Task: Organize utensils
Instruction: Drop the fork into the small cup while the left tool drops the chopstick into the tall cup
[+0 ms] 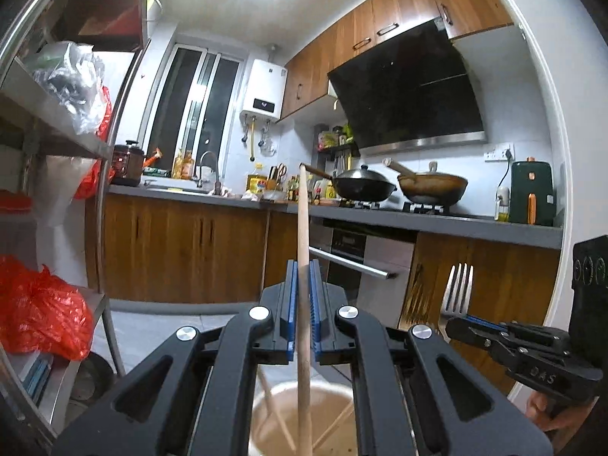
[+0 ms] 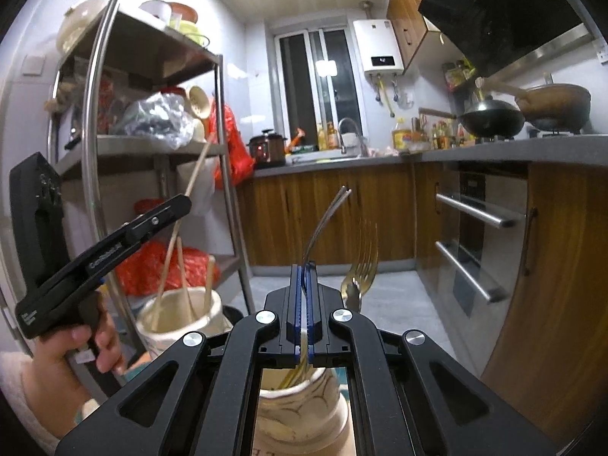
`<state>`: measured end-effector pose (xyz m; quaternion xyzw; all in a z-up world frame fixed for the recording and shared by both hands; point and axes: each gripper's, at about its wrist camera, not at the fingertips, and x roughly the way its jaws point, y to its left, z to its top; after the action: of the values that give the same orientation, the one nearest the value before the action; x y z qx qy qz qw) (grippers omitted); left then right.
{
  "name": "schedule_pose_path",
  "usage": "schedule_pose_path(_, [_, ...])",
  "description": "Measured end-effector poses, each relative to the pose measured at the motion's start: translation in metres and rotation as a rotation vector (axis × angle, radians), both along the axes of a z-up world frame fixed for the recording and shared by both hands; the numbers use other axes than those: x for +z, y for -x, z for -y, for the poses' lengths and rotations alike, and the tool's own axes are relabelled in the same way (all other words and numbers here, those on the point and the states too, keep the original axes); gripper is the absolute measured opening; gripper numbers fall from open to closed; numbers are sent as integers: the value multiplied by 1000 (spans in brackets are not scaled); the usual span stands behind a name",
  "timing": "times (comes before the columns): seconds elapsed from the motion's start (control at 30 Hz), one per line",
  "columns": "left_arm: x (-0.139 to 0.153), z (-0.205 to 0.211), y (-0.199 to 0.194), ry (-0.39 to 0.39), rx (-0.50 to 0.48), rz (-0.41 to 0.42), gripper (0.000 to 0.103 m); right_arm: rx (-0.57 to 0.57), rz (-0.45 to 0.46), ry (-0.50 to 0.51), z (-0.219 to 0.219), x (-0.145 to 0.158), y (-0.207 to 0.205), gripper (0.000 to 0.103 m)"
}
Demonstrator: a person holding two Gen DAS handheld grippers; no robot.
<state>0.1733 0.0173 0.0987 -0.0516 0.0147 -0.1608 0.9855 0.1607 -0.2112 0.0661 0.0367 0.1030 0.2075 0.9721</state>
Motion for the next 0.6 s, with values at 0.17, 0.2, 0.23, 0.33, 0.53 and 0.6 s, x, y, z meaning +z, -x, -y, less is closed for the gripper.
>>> schedule_pose_path(0.17, [-14, -9, 18, -15, 2, -14, 6, 11, -32, 3, -4, -7, -5, 3])
schedule_pose_path(0.2, [-16, -10, 20, -17, 0, -20, 6, 12, -39, 8, -5, -9, -6, 3])
schedule_pose_path(0.23, [-18, -12, 24, -18, 0, -30, 6, 12, -45, 9, -5, -10, -6, 3])
schedule_pose_path(0.33, [-25, -17, 30, -16, 5, -69, 6, 17, -68, 12, -6, -15, -8, 3])
schedule_pose_path(0.53, [-37, -19, 31, -36, 16, -149, 6, 11, -79, 36, -10, -21, -8, 3])
schedule_pose_path(0.6, [-38, -22, 30, -37, 22, -160, 6, 7, -76, 41, -10, -22, -7, 3])
